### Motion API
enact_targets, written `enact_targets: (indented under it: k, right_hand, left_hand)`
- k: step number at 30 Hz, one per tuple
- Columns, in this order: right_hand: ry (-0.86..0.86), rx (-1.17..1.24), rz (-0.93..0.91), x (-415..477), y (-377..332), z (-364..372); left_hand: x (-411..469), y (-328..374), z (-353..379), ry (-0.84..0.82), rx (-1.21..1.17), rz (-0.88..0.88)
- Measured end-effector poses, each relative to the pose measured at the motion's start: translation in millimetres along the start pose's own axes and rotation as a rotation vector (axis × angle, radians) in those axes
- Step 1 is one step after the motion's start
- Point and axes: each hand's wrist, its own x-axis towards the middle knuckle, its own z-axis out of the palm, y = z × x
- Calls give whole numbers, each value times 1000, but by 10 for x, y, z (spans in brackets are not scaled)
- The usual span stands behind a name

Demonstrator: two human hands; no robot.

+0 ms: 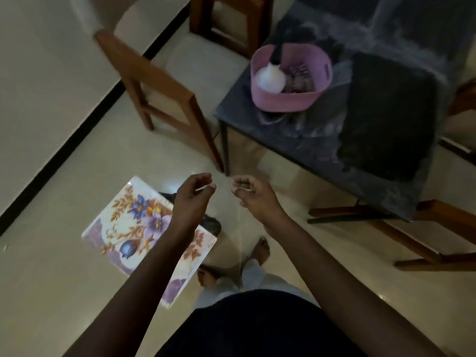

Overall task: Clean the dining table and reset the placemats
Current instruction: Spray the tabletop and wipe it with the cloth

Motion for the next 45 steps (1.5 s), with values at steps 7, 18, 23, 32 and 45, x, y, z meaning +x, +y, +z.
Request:
enact_targets:
  k: [7, 18, 23, 32, 45]
  right_hand:
    - [215, 73, -82, 136, -140, -1220]
    - [331, -19, -168, 937, -800, -1849]
    - [294, -392, -262, 1563, -1397, -2020]
    - [238, -975, -109, 2752, -1638, -1792]
    - [252, -955, -200, 2724, -2085, -2062]
  left_hand:
    - [300, 673, 822, -106, -12, 99]
    - [1138, 1337, 1148, -28, 151, 355]
    - [1878, 1634, 1279, 13, 416, 481]
    - [2935, 1816, 1648, -205, 698, 543]
    - [3013, 2068, 1865, -242, 465, 624]
